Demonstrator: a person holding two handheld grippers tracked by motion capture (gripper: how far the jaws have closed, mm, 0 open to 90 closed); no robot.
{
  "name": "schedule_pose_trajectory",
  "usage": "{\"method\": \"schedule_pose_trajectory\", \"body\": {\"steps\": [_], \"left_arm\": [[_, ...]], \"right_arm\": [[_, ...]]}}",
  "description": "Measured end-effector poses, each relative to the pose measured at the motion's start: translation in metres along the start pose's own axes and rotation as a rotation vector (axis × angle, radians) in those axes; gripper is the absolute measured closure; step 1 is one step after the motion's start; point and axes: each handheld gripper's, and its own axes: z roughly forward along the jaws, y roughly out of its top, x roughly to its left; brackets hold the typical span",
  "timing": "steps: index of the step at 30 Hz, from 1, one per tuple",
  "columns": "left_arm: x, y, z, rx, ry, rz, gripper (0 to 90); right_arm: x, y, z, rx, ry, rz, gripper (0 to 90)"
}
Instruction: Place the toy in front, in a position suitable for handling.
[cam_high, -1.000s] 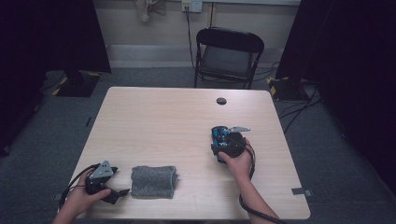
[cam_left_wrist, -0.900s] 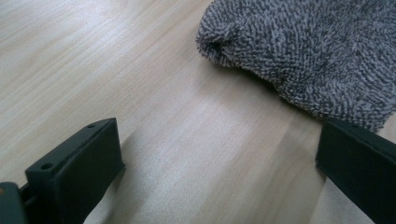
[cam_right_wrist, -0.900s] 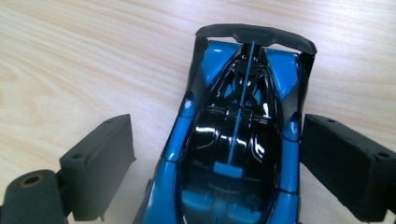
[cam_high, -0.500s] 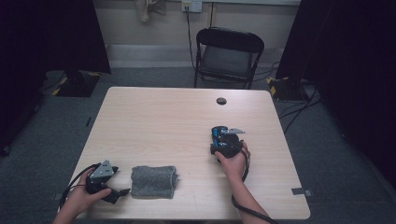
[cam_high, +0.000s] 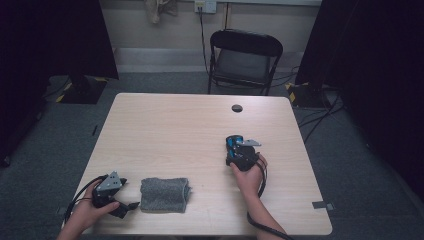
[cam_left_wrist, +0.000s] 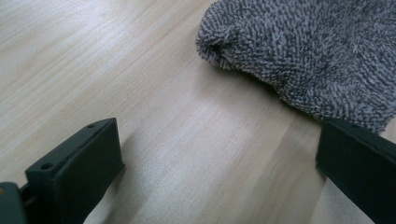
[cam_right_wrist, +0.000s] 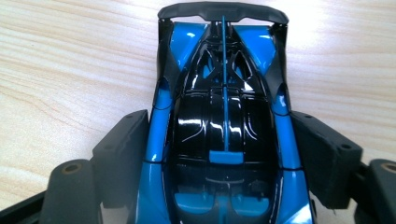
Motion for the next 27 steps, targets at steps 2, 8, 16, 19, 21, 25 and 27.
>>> {"method": "schedule_pose_trajectory", "body": {"steps": [2, 8, 16, 19, 21, 25, 27], "left_arm": [[0.0, 0.0, 0.0, -0.001, 0.0, 0.0, 0.0], [0.0, 0.0, 0.0, 0.0, 0.0, 0.0, 0.0], [0.001, 0.001, 0.0, 0.005, -0.004, 0.004, 0.0], [0.001, 0.001, 0.001, 0.001, -0.005, 0.002, 0.0], [0.001, 0.001, 0.001, 0.001, -0.005, 0.002, 0.0], [0.001, 0.002, 0.002, 0.005, -0.001, 0.007, 0.0], [0.001, 0.002, 0.002, 0.005, -0.003, 0.008, 0.0]], "right_arm": [[-0.001, 0.001, 0.0, 0.005, 0.004, 0.003, 25.5], [-0.003, 0.002, -0.002, 0.026, 0.022, -0.003, 26.1], [-0.009, 0.001, -0.007, 0.044, 0.053, -0.057, 26.1], [-0.011, -0.001, -0.009, 0.048, 0.065, -0.073, 26.1], [-0.013, 0.0, -0.01, 0.047, 0.075, -0.08, 26.1], [-0.014, 0.003, -0.015, 0.037, 0.074, -0.104, 26.1], [-0.014, 0.006, -0.017, 0.032, 0.099, -0.106, 26.1]]}}
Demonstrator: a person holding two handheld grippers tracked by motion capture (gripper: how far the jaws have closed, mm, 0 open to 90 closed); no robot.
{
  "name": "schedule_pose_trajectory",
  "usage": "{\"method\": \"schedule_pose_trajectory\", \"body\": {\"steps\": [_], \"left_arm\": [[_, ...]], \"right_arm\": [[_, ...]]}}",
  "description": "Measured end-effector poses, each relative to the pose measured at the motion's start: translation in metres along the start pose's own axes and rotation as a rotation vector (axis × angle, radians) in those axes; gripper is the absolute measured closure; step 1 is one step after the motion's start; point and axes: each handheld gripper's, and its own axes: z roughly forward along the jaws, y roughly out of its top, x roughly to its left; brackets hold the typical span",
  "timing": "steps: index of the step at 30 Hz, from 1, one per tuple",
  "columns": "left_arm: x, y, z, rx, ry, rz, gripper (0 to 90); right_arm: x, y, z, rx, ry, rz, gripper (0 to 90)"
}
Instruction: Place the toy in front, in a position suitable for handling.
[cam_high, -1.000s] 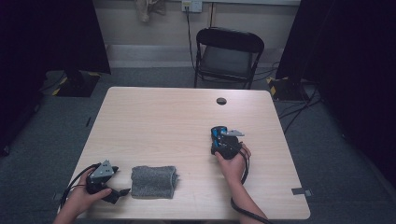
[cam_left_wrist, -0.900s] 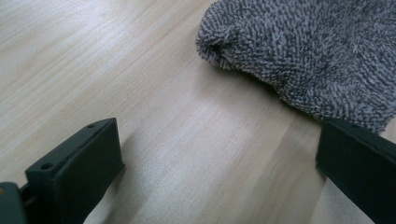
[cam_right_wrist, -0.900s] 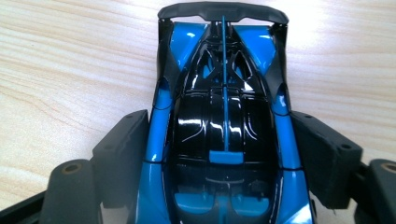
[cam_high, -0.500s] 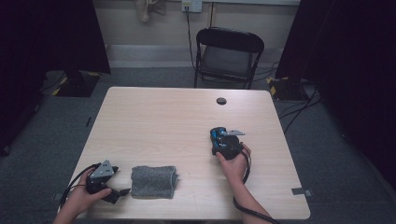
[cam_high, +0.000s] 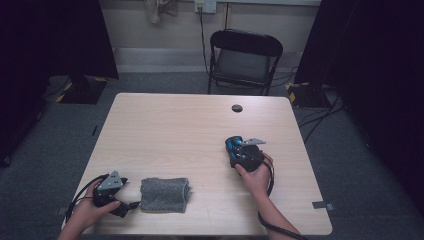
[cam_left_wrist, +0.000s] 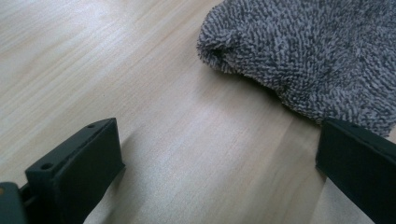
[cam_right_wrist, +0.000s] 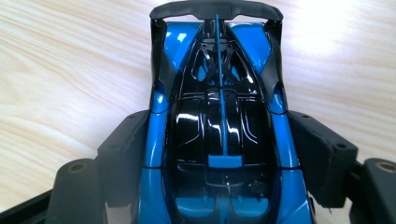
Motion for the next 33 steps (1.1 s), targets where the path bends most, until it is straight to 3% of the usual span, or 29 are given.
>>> {"method": "schedule_pose_trajectory", "body": {"steps": [5, 15, 18, 23, 27, 33], "left_arm": [[0.0, 0.001, 0.001, -0.003, -0.001, -0.005, 0.0], [0.0, 0.001, 0.001, 0.002, 0.002, 0.003, 0.0], [0.0, 0.001, 0.001, -0.002, 0.002, -0.002, 0.0], [0.0, 0.001, 0.001, -0.002, 0.002, -0.002, 0.0], [0.0, 0.001, 0.001, -0.002, 0.002, -0.002, 0.0], [0.0, 0.001, 0.001, -0.002, 0.002, -0.002, 0.0]], "right_arm": [[0.011, 0.007, -0.003, -0.008, 0.09, -0.075, 26.1], [0.033, 0.014, 0.002, -0.022, 0.193, -0.205, 26.0], [0.034, 0.014, 0.005, -0.027, 0.225, -0.229, 26.0], [0.034, 0.014, 0.011, -0.024, 0.253, -0.252, 26.0], [0.037, 0.014, 0.015, -0.029, 0.269, -0.303, 26.0], [0.037, 0.012, 0.02, -0.019, 0.283, -0.315, 25.9]]}}
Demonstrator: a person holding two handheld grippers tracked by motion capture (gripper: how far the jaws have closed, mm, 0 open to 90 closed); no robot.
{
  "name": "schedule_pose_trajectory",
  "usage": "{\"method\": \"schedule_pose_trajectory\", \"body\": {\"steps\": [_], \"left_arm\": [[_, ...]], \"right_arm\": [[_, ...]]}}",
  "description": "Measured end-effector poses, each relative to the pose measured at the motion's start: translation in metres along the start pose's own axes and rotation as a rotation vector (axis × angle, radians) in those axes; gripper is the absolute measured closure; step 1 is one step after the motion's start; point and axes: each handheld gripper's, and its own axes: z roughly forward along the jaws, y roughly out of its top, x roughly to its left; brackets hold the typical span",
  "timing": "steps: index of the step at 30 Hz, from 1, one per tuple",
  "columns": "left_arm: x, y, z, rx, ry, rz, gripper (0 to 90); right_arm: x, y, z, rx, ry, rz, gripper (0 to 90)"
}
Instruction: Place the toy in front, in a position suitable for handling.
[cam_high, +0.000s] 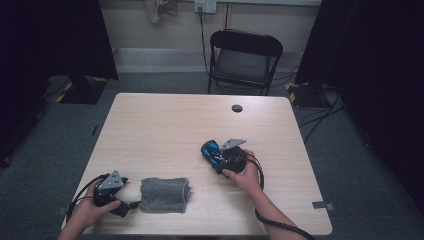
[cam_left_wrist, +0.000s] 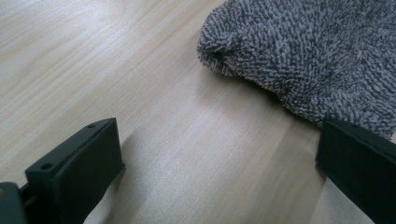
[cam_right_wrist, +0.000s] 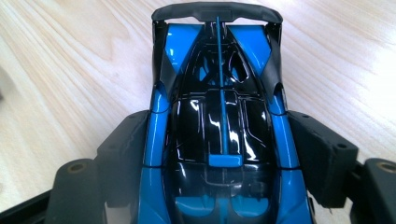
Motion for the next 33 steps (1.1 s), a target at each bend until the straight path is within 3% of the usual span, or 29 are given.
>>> {"method": "schedule_pose_trajectory", "body": {"steps": [8, 21, 31, 33], "left_arm": [[0.0, 0.0, 0.0, 0.001, 0.0, 0.0, 0.0], [0.0, 0.0, 0.0, 0.001, 0.0, 0.001, 0.0], [0.0, 0.0, 0.0, 0.0, 0.0, -0.001, 0.0], [0.0, 0.0, 0.0, 0.0, 0.0, -0.001, 0.0]], "right_arm": [[-0.005, -0.005, 0.004, 0.002, 0.037, -0.005, 25.8], [-0.006, -0.005, 0.004, -0.003, 0.048, -0.032, 25.7], [-0.01, -0.007, 0.001, -0.026, 0.075, -0.017, 23.6], [-0.011, -0.007, -0.002, -0.041, 0.081, 0.006, 21.6]]}}
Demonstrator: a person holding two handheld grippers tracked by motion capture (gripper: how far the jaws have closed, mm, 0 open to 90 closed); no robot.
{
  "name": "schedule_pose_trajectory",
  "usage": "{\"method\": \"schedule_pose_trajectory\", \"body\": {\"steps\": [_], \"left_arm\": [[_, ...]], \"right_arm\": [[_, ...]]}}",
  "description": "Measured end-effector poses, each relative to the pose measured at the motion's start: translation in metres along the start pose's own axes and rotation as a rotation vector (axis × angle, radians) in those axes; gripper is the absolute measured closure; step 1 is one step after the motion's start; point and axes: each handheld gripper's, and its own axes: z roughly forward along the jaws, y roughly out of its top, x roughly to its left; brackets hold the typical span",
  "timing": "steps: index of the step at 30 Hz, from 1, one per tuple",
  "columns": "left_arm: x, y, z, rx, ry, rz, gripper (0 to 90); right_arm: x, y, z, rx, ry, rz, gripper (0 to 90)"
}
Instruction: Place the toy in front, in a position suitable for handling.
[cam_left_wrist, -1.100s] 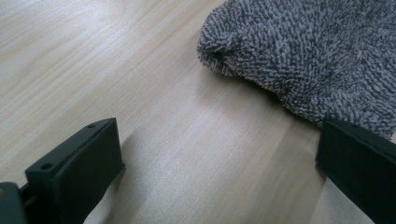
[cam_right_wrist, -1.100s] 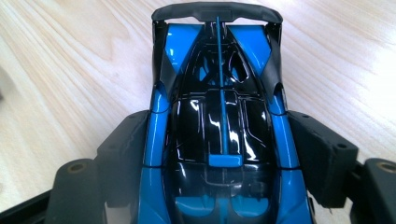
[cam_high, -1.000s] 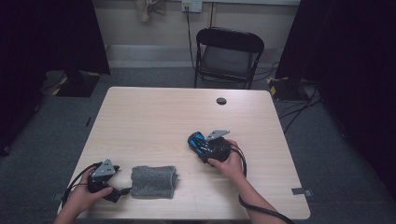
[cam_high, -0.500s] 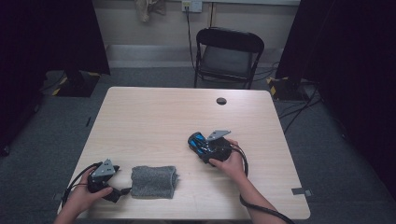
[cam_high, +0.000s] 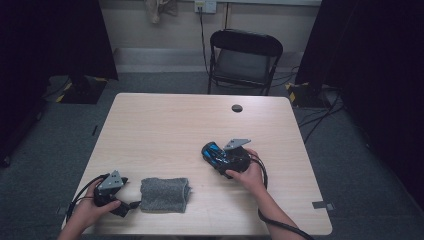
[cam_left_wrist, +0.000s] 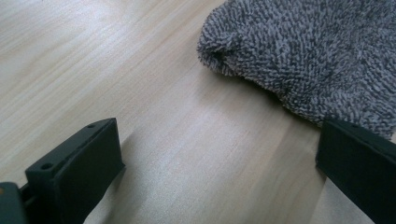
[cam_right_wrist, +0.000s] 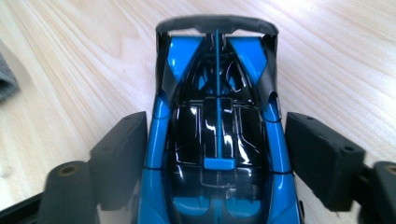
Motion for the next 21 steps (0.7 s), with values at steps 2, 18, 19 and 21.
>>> {"method": "schedule_pose_trajectory", "body": {"steps": [2, 18, 19, 21], "left_arm": [[0.0, 0.0, 0.0, -0.001, 0.0, -0.001, 0.0], [0.0, 0.0, 0.0, -0.002, -0.001, -0.001, 0.0], [0.0, 0.0, 0.0, -0.001, -0.001, 0.0, 0.0], [0.0, 0.0, 0.0, -0.002, -0.001, 0.0, 0.0]], "right_arm": [[-0.001, 0.0, -0.003, -0.011, 0.007, 0.022, 21.5], [-0.002, -0.023, -0.031, -0.004, 0.0, 0.061, 16.3], [-0.003, -0.026, -0.033, -0.01, 0.005, 0.067, 16.1], [-0.002, -0.027, -0.034, -0.008, -0.003, 0.07, 16.1]]}}
